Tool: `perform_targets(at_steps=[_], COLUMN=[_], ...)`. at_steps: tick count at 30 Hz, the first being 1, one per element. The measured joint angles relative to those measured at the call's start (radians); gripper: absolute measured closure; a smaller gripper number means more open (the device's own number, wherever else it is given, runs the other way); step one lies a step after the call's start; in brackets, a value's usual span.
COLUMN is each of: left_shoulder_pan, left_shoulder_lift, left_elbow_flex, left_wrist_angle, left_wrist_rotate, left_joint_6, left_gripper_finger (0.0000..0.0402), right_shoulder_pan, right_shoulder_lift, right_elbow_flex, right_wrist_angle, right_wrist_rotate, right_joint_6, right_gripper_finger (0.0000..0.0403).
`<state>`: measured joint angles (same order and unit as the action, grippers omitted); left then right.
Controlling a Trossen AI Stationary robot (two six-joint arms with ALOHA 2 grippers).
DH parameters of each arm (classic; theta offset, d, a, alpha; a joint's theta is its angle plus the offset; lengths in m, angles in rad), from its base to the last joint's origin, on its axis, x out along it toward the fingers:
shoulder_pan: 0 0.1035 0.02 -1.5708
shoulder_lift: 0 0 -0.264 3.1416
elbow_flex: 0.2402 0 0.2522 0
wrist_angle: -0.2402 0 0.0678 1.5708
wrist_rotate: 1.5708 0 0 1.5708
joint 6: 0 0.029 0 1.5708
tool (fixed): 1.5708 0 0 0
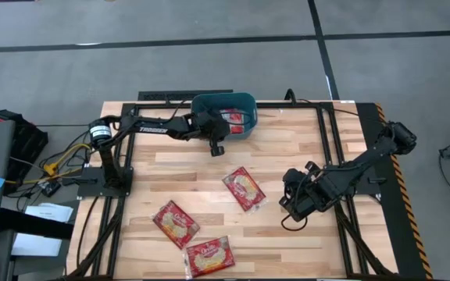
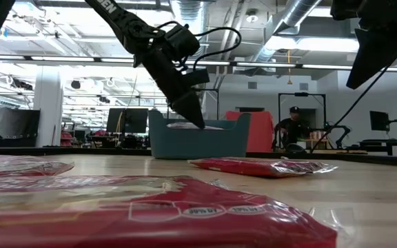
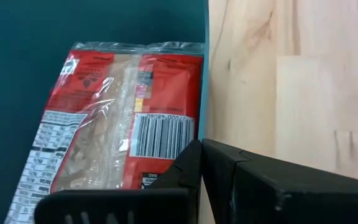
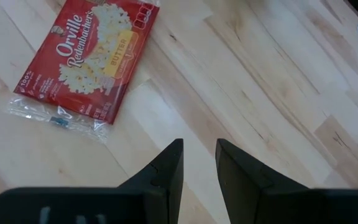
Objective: Sort popcorn bags into baskets
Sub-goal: Adjust the blue bin, then put the top right red popcorn bag into the blue bin
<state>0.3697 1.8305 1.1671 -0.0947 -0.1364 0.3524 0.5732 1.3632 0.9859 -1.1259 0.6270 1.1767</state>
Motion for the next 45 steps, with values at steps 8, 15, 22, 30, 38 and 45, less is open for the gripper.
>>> perform_targets(at_steps=[8,15,22,30,38,45], left_shoulder_pan=[0.002,0.004,0.002,0.003,-0.039,-0.094], left_shoulder_lift=[0.000,-0.016,-0.089,-0.178,-0.182,-0.181], left_elbow_flex=[-0.001,0.131,0.447,0.564,0.331,-0.009], left_wrist_angle=[-0.007,-0.157,-0.457,-0.712,-0.739,-0.297], left_wrist_rotate=[-0.038,-0.053,0.068,0.317,0.442,0.298], left_joint_6=[0.057,-0.070,-0.187,-0.234,-0.327,-0.480], left_gripper_finger=[0.0401,0.0401,0.0401,0.0345,0.0231,0.0197], right_shoulder_pan=[0.000,0.000,-0.013,-0.154,-0.209,-0.208], right_shoulder_lift=[0.000,0.000,-0.001,-0.001,0.000,0.000], right_elbow_flex=[0.000,0.000,0.000,-0.038,-0.238,-0.278], right_wrist_angle=[-0.011,-0.011,0.068,0.419,0.754,0.796], right_wrist_rotate=[0.001,0.000,-0.003,-0.091,-0.160,-0.155], right_joint_6=[-0.005,-0.007,-0.091,-0.539,-0.423,-0.365], right_gripper_finger=[0.0284,0.0284,0.0284,0.0295,0.0308,0.0334])
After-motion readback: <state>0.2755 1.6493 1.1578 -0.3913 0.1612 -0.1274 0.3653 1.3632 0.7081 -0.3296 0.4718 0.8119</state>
